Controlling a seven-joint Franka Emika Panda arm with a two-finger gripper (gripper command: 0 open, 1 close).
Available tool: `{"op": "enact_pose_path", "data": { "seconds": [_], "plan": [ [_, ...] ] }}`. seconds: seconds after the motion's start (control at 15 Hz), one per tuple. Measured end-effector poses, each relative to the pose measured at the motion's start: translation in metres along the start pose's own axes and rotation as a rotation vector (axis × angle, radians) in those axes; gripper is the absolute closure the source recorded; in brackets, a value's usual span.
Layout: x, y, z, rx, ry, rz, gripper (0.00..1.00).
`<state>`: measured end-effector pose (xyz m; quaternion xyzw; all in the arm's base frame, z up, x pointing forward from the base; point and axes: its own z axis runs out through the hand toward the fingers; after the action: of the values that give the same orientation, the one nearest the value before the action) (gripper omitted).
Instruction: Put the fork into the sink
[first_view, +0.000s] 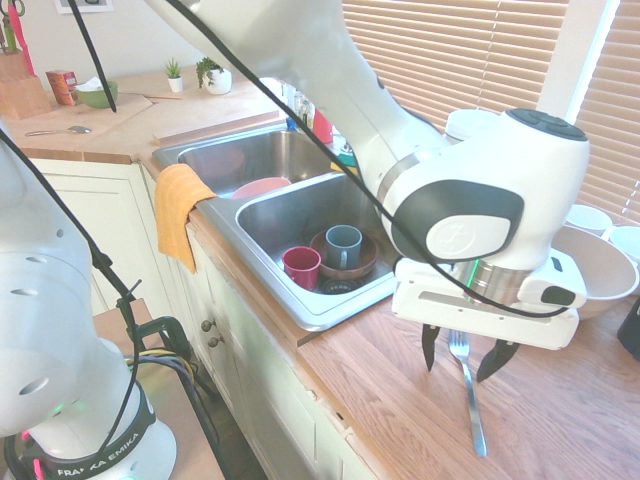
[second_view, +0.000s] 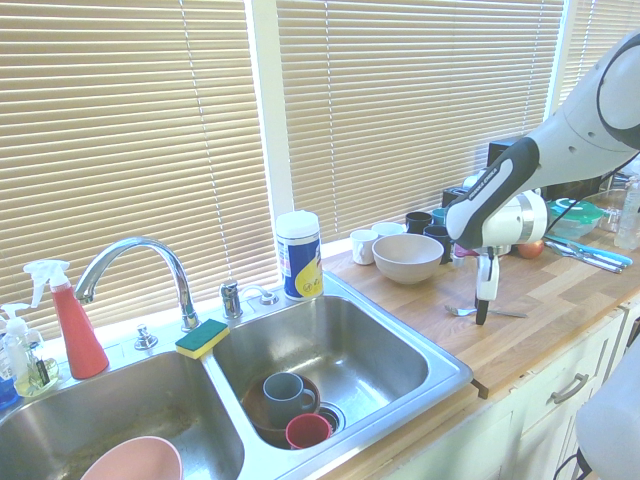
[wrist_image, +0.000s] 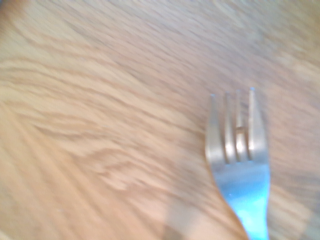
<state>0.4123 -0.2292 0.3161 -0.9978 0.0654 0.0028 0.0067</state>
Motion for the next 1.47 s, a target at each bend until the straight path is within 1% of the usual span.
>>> {"op": "enact_pose_path", "data": {
  "seconds": [0.33, 1.07, 1.27, 1.47],
  "plan": [
    [-0.002, 0.012, -0.005, 0.011, -0.013, 0.026, 1.0],
    [-0.005, 0.013, -0.002, 0.016, -0.025, 0.034, 1.0],
    [0.0, 0.011, -0.009, 0.03, -0.02, 0.118, 1.0],
    [0.01, -0.003, -0.045, 0.043, -0.011, 0.181, 1.0]
  ]
}}
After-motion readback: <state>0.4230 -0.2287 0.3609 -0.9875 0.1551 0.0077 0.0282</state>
